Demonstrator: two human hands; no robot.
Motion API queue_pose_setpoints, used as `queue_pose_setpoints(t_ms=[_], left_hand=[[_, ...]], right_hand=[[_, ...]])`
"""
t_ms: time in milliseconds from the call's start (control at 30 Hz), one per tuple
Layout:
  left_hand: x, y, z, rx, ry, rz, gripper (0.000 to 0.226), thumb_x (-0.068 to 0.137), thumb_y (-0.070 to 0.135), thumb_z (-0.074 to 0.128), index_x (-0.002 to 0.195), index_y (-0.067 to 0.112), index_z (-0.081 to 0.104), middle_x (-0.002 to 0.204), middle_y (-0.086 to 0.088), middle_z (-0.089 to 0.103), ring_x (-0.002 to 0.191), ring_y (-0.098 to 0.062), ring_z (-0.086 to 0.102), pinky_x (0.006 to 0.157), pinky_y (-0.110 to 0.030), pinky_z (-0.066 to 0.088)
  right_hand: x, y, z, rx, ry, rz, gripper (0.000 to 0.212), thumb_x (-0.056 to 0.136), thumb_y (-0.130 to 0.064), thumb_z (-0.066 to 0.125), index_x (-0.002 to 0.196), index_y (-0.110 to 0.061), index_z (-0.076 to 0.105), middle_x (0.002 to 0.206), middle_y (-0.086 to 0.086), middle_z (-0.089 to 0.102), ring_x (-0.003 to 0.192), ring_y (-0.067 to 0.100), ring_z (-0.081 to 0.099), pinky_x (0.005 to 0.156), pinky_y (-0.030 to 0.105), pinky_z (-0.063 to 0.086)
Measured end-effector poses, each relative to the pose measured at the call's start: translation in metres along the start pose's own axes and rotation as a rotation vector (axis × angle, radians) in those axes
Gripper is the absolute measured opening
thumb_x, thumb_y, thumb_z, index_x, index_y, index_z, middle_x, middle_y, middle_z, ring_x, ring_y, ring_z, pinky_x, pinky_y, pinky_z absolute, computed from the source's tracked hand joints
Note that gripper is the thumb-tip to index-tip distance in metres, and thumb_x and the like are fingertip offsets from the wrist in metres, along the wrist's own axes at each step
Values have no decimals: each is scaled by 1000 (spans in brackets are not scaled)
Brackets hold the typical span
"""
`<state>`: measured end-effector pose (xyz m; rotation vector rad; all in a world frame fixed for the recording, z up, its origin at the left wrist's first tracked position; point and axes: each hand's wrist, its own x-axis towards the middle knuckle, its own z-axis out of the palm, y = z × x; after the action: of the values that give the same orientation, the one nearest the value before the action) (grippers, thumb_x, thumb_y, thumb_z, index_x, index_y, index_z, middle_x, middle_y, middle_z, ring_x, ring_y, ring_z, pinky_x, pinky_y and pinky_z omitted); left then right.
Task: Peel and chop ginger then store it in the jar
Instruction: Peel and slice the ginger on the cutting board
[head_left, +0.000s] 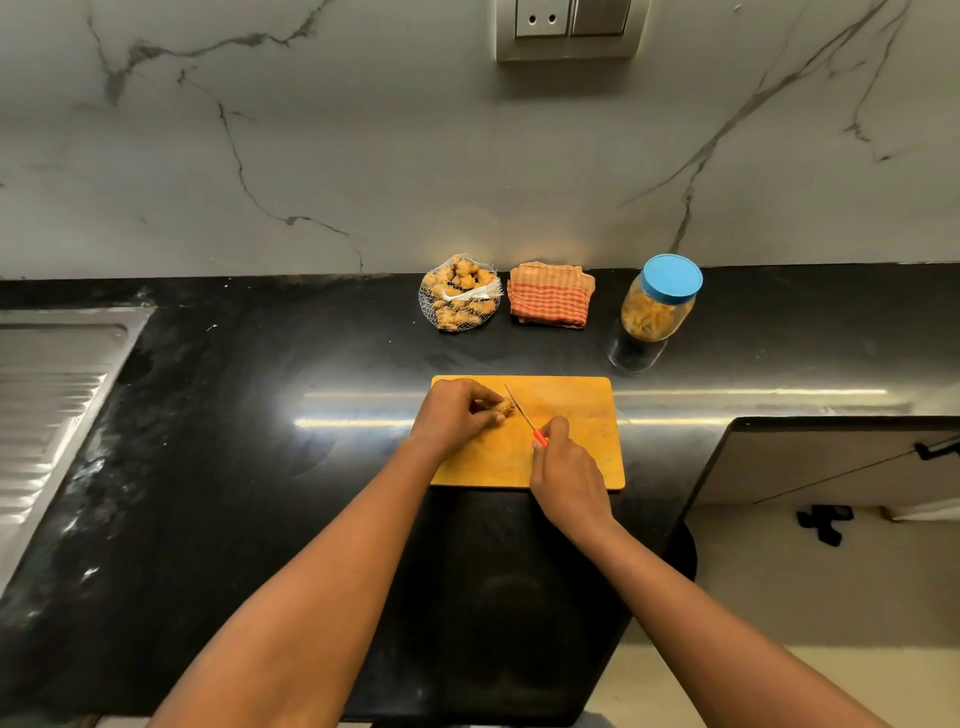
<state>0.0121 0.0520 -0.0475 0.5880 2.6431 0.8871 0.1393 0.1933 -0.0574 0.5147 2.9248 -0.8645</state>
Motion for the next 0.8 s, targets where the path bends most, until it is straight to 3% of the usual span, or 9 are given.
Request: queue_pose_setpoints(t_ms=[133, 367, 533, 700, 800], left_hand=[[4, -1, 0, 2, -26, 32, 31, 80, 24, 79, 110, 16, 74, 103, -1, 73, 87, -9, 61, 77, -23, 51], [7, -1, -3, 5, -63, 50, 36, 76, 29, 82, 109, 19, 75, 101, 3, 73, 80, -4, 59, 65, -8, 40], [10, 5, 0, -28, -28, 41, 29, 77, 33, 81, 100, 17, 77, 96, 3, 74, 81, -5, 63, 72, -17, 50], [11, 8, 2, -43, -27, 40, 25, 80, 27, 78, 104, 17, 76, 99, 3, 74, 84, -4, 64, 73, -11, 48], [10, 6, 2, -13, -15, 90, 23, 82, 27, 77, 102, 17, 77, 97, 3, 75, 82, -4, 63, 71, -13, 48]], right_hand=[[1, 0, 1, 7, 0, -5, 15, 105, -27, 40, 115, -15, 39, 75, -2, 57, 58, 12, 56, 48, 29, 47], [-2, -4, 6, 30, -3, 16, 15, 105, -25, 41, 115, -14, 41, 75, -1, 58, 58, 13, 55, 46, 24, 40], [-4, -5, 6, 25, 0, 26, 15, 105, -24, 41, 115, -13, 41, 74, -2, 56, 56, 11, 53, 44, 21, 35], [-4, -4, 5, 41, 12, 18, 13, 105, -24, 40, 112, -13, 42, 73, -2, 56, 55, 10, 51, 44, 20, 33], [-4, -6, 6, 54, 15, 14, 12, 105, -23, 40, 109, -13, 43, 73, 0, 57, 55, 14, 54, 44, 25, 41]])
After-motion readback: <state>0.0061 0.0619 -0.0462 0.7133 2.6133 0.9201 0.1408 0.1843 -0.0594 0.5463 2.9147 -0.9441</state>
